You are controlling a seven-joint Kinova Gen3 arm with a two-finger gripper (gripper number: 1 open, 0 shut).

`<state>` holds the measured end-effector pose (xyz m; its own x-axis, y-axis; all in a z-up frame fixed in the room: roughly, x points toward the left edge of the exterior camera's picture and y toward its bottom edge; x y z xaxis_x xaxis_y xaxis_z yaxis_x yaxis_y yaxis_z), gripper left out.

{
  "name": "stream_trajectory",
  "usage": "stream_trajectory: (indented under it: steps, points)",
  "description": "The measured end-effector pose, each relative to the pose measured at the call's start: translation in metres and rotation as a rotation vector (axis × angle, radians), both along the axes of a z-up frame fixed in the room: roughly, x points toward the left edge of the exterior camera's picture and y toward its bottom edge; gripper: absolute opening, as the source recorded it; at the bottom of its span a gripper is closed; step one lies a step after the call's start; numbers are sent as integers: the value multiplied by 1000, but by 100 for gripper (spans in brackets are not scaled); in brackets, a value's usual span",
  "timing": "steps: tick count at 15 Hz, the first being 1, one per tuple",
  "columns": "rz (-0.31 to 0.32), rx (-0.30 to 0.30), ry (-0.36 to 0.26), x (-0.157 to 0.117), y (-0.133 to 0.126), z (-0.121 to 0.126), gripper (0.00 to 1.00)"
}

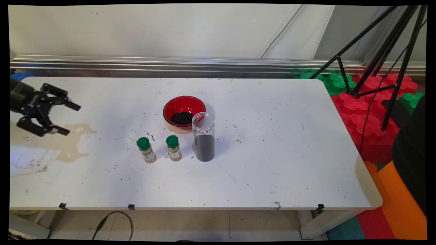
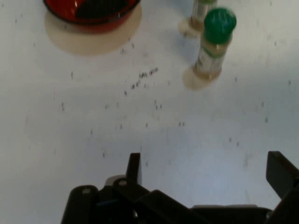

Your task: Pick up the black seasoning powder from the table

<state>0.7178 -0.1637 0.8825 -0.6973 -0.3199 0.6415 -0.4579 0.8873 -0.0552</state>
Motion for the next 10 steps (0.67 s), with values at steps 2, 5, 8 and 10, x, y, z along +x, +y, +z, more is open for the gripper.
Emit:
stream_trajectory:
  steps: [2,5,8,10]
  points:
    - [1,-3,16,-11,-5,2,100]
    - [2,-10,40,-30,-14,4,100]
    - [3,-15,57,-45,-21,4,100]
    - [1,-20,68,-55,-27,3,100]
